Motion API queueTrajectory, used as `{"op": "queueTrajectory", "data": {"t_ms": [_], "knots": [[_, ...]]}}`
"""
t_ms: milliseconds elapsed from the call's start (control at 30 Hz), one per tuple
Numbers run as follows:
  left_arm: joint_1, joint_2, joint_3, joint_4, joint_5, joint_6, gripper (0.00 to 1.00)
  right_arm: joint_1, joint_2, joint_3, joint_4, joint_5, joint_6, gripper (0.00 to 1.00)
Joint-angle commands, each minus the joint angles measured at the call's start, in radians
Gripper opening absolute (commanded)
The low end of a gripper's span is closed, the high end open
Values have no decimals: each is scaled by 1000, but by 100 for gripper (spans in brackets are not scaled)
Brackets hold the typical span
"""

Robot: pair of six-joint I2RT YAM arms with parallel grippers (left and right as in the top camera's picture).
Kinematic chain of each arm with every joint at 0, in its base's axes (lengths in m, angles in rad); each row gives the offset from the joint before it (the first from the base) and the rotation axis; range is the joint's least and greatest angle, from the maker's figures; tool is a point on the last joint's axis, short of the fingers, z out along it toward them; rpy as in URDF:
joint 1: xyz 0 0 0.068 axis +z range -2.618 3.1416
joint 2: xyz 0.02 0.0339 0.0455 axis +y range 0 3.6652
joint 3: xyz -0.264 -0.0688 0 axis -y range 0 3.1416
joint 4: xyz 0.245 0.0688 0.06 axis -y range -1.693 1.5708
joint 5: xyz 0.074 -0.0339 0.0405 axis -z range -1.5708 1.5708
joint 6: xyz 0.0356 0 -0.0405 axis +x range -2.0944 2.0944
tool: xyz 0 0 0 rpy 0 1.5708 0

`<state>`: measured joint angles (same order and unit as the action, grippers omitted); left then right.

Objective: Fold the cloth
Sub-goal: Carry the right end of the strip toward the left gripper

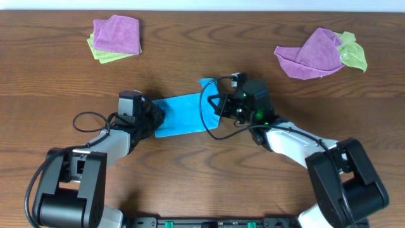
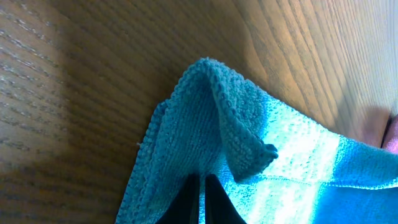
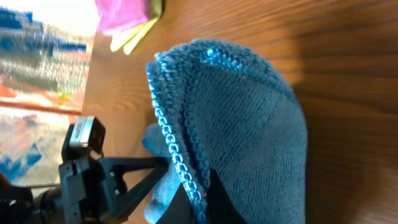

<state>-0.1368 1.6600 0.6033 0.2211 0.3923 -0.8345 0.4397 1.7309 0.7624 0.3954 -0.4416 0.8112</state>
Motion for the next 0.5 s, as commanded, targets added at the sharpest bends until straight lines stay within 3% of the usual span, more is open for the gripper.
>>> {"op": "queueTrajectory", "data": {"t_ms": [0, 300, 467], "knots": [[-1, 9, 37, -1, -3, 10, 6, 25, -17, 49, -24, -4, -36, 1], [0, 6, 42, -7, 41, 29, 6, 92, -17, 128, -102, -3, -74, 1], [11, -21, 72, -76, 72, 98, 6, 132, -17, 154, -148, 20, -88, 1]]}}
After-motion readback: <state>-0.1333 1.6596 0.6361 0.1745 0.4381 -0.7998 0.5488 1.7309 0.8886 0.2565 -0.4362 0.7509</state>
